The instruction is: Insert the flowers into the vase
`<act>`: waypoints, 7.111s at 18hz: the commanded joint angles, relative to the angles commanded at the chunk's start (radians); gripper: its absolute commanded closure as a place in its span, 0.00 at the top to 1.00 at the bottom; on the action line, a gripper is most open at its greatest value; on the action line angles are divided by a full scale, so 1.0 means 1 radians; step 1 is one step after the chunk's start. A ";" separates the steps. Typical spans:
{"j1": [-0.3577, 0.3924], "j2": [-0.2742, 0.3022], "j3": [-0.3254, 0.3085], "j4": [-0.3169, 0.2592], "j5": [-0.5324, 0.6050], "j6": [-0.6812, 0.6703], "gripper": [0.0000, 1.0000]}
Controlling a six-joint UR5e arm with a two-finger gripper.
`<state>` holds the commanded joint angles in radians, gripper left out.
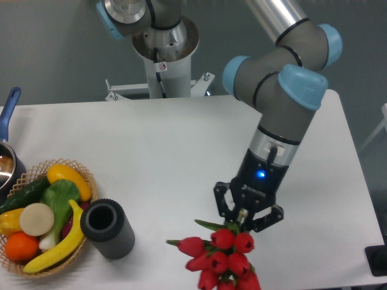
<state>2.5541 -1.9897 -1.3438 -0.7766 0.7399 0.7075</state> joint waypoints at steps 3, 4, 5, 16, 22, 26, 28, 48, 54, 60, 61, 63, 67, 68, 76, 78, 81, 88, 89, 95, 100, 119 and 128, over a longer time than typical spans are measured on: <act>-0.005 0.026 -0.002 0.059 -0.126 -0.074 0.06; -0.015 0.034 -0.002 0.059 -0.155 -0.080 0.06; -0.020 0.034 -0.003 0.059 -0.189 -0.086 0.06; -0.090 0.022 -0.012 0.075 -0.481 -0.042 0.08; -0.126 -0.012 -0.015 0.103 -0.494 -0.020 0.12; -0.135 -0.011 -0.035 0.103 -0.498 0.003 0.16; -0.138 -0.011 -0.055 0.103 -0.498 0.032 0.17; -0.173 -0.054 -0.195 0.103 -0.462 0.225 0.20; -0.175 -0.044 -0.296 0.103 -0.461 0.325 0.23; -0.189 -0.054 -0.340 0.103 -0.382 0.352 0.27; -0.187 -0.054 -0.351 0.103 -0.382 0.371 0.28; -0.189 -0.054 -0.357 0.103 -0.381 0.388 0.32; -0.189 -0.061 -0.363 0.103 -0.373 0.388 0.42; -0.189 -0.061 -0.367 0.103 -0.366 0.388 0.47; -0.152 -0.051 -0.422 0.103 -0.349 0.448 0.71; -0.141 -0.049 -0.431 0.103 -0.350 0.448 0.83; -0.104 -0.015 -0.466 0.103 -0.352 0.448 0.99; 0.007 0.063 -0.537 0.105 -0.359 0.446 1.00; 0.030 0.072 -0.541 0.105 -0.361 0.446 1.00; 0.196 0.089 -0.496 0.106 -0.358 0.464 1.00; 0.328 0.065 -0.466 0.105 -0.353 0.575 1.00; 0.325 0.057 -0.465 0.099 0.447 0.930 1.00; 0.206 0.074 -0.431 0.062 0.791 0.845 1.00</act>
